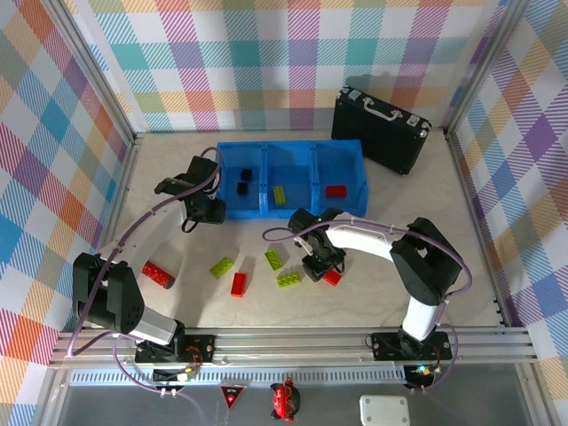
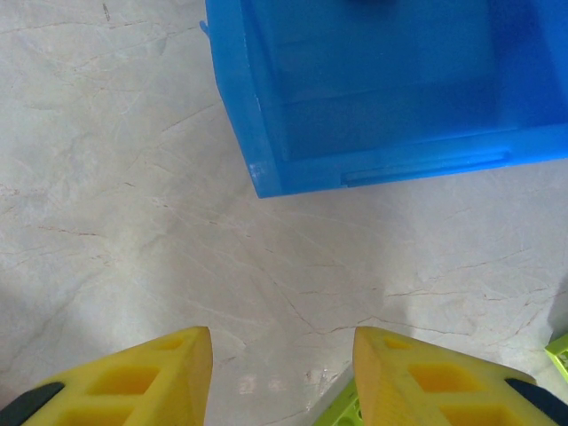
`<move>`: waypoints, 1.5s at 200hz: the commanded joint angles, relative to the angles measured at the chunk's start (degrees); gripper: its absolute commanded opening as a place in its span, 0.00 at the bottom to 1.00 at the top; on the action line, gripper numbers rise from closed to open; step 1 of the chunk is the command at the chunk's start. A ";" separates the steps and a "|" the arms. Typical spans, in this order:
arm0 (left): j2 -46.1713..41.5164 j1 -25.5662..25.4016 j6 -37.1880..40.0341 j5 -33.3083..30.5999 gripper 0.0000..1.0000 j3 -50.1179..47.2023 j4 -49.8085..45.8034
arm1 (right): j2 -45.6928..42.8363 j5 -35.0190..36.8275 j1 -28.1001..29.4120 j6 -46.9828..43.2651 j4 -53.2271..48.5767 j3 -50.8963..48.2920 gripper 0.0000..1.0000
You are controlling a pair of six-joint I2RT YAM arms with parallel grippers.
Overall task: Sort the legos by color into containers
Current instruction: Pick up the lego from the bottom-center of the table.
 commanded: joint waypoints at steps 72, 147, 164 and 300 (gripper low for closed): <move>-0.31 0.54 0.70 -0.96 0.45 -0.25 0.65 | 1.67 0.54 0.54 -1.32 -1.94 1.68 0.46; -0.22 0.60 0.68 -0.83 0.44 -0.26 0.65 | 2.22 0.69 0.65 -0.62 -2.19 1.75 0.41; -0.22 0.60 0.73 -0.86 0.44 -0.17 0.65 | 2.26 0.63 0.67 -0.54 -2.29 1.79 0.40; -0.75 0.69 0.71 -0.54 0.44 -0.17 0.74 | -4.18 0.94 -1.93 10.79 -10.20 7.54 0.34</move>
